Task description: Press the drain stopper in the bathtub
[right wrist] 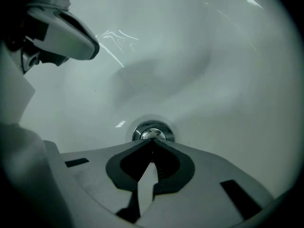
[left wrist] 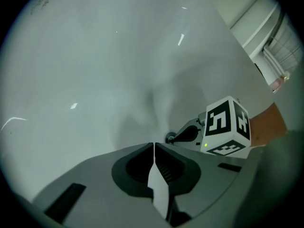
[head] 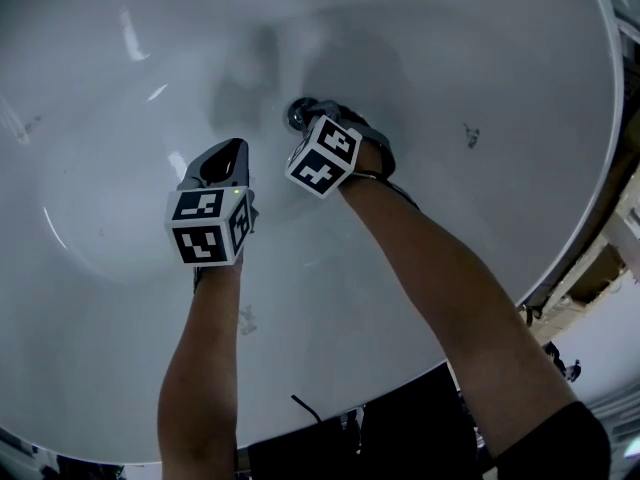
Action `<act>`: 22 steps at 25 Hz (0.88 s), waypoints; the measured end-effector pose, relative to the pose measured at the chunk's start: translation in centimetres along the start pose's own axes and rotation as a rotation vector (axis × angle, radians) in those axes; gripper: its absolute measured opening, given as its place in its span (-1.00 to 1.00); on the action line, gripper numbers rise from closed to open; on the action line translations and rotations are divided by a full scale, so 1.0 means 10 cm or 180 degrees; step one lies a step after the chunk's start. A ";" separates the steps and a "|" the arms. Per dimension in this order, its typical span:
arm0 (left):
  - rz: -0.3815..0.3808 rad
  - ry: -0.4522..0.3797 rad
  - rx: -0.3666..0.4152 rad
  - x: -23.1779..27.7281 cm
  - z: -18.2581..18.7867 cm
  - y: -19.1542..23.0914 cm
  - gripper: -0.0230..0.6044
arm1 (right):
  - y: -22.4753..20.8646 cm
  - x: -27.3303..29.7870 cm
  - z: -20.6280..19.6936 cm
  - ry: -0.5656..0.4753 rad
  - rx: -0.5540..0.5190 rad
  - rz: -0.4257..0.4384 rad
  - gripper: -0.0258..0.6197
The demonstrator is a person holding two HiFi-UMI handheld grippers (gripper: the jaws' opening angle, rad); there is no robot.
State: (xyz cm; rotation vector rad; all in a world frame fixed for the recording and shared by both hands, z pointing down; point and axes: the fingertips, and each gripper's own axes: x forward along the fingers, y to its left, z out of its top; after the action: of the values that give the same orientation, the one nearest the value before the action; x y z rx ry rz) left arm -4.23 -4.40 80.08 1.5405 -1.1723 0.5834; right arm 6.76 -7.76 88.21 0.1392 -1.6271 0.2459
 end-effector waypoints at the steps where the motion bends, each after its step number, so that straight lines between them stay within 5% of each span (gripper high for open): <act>1: 0.0017 -0.0012 0.0001 -0.01 0.00 0.02 -0.85 | 0.00 -0.01 0.03 0.0008 -0.0045 -0.0026 -0.86; 6: 0.0080 -0.0013 0.0119 -0.03 -0.04 0.04 -0.85 | -0.01 0.02 0.00 -0.0039 -0.0051 -0.0094 -0.85; 11: 0.0116 -0.0041 0.0168 -0.24 -0.05 -0.03 -0.85 | -0.03 -0.13 -0.01 -0.0181 0.0477 0.0259 -0.87; 16: 0.0176 -0.0160 0.0003 -0.63 0.00 -0.10 -0.85 | 0.00 -0.56 -0.18 -0.0071 0.0260 0.0211 -0.88; 22: 0.0135 -0.0298 0.0016 -1.36 0.19 -0.46 -0.85 | 0.06 -1.41 -0.20 -0.0310 0.0500 0.0170 -0.88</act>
State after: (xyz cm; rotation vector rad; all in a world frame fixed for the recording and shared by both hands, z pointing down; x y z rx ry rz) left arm -5.94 -1.30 66.03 1.5645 -1.2779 0.5477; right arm 9.63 -7.52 74.26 0.2307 -1.7091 0.4138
